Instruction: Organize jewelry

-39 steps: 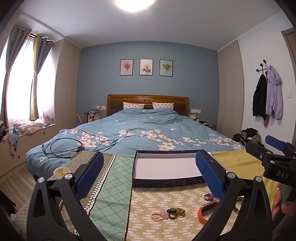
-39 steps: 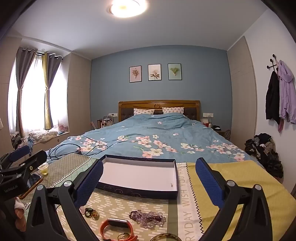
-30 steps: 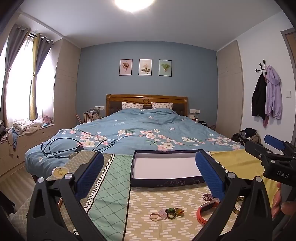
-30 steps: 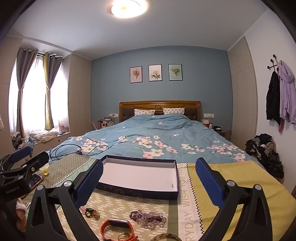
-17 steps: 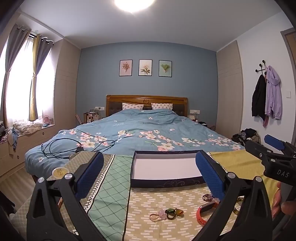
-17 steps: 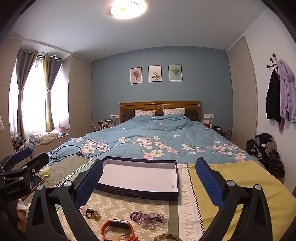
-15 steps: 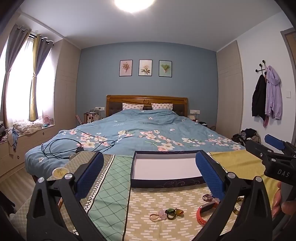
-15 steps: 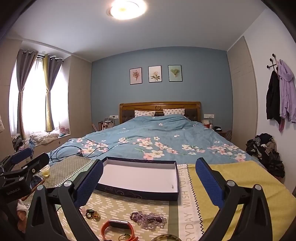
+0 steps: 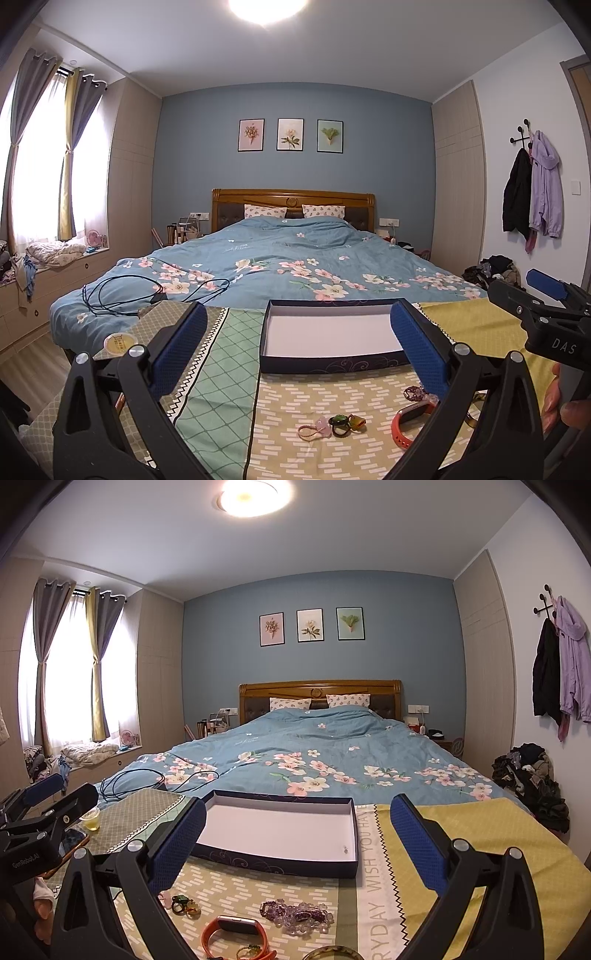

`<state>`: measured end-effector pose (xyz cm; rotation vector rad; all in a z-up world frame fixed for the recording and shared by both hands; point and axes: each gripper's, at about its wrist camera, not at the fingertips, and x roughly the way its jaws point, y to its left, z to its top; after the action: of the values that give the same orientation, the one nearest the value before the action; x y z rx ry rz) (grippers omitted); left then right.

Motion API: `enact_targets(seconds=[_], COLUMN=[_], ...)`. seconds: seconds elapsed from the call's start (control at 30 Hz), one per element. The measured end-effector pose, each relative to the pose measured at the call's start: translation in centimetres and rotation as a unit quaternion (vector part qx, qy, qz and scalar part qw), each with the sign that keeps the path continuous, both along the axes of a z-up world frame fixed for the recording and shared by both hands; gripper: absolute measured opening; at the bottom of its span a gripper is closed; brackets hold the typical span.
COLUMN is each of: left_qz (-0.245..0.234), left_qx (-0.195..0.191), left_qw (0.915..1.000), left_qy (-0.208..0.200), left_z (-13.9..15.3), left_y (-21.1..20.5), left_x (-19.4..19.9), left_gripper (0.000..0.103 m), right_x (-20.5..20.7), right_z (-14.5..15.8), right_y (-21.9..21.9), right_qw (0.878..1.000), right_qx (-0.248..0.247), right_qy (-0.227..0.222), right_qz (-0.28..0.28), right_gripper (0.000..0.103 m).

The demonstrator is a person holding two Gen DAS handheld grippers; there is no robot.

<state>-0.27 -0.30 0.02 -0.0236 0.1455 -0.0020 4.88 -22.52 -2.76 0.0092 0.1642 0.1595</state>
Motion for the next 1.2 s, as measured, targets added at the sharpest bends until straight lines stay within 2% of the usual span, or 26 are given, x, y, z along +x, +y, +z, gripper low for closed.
enact_targets(seconds=[1.2], left_qz=[0.0], left_qx=[0.0], left_qw=[1.0], left_qy=[0.003], left_z=[0.08], left_y=[-0.08], left_x=[0.13], left_gripper=[0.098], right_x=[-0.11], right_z=[-0.15], right_y=[-0.05], right_qw=[1.0], right_qx=[0.005], right_qy=[0.005], right_qz=[0.005], right_gripper=[0.097])
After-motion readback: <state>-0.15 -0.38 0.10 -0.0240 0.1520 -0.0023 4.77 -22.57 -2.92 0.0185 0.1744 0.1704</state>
